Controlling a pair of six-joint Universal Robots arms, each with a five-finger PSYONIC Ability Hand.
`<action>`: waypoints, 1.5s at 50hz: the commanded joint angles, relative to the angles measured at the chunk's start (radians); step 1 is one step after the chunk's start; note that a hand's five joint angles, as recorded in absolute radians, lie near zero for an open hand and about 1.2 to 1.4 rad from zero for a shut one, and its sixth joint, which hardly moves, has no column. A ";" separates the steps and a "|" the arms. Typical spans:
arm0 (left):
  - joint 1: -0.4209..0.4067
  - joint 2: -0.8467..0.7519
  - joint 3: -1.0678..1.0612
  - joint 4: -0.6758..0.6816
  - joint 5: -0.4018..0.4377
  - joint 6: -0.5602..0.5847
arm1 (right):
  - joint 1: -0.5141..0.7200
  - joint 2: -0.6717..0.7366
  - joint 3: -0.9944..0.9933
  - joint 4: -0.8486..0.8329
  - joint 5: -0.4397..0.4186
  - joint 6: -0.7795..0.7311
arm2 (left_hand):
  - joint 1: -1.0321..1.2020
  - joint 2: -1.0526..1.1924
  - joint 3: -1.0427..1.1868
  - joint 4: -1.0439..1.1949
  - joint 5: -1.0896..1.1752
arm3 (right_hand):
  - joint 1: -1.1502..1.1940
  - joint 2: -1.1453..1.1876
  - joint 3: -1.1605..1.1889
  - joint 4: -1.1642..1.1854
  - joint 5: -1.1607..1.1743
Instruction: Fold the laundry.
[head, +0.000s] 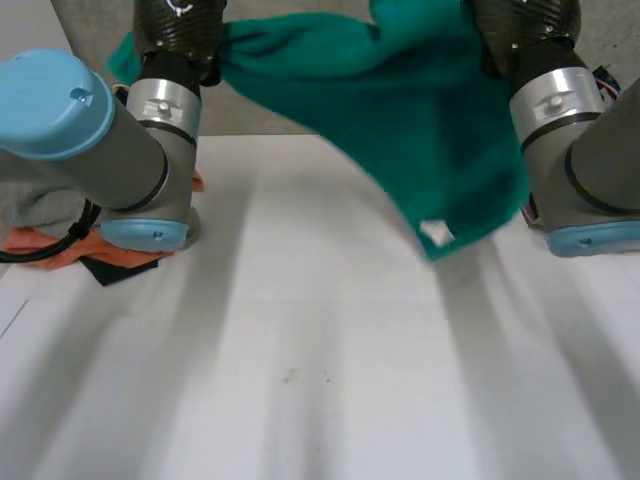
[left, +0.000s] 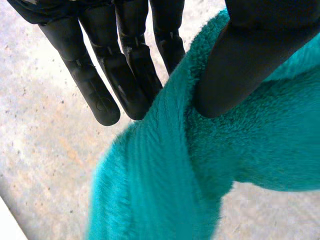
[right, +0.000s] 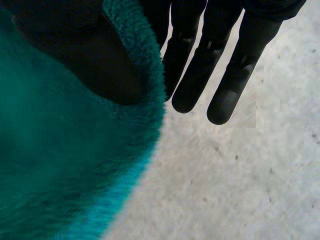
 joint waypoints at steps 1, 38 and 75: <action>-0.044 0.077 -0.298 0.032 0.013 0.005 | 0.046 -0.032 0.170 0.070 -0.016 0.003 | 0.252 0.197 0.203 0.197 0.268 | 0.292 0.226 0.201 0.195 0.215; -0.068 0.128 -0.386 -0.367 0.274 0.016 | 0.035 -0.165 0.641 0.290 -0.157 -0.102 | -0.758 -0.813 -0.806 -0.813 -0.742 | 0.292 0.226 0.201 0.195 0.215; -0.102 -0.113 -0.095 -0.345 0.184 0.013 | -0.078 -0.386 0.634 0.346 -0.274 0.017 | 0.252 0.197 0.203 0.197 0.268 | 0.292 0.226 0.201 0.195 0.215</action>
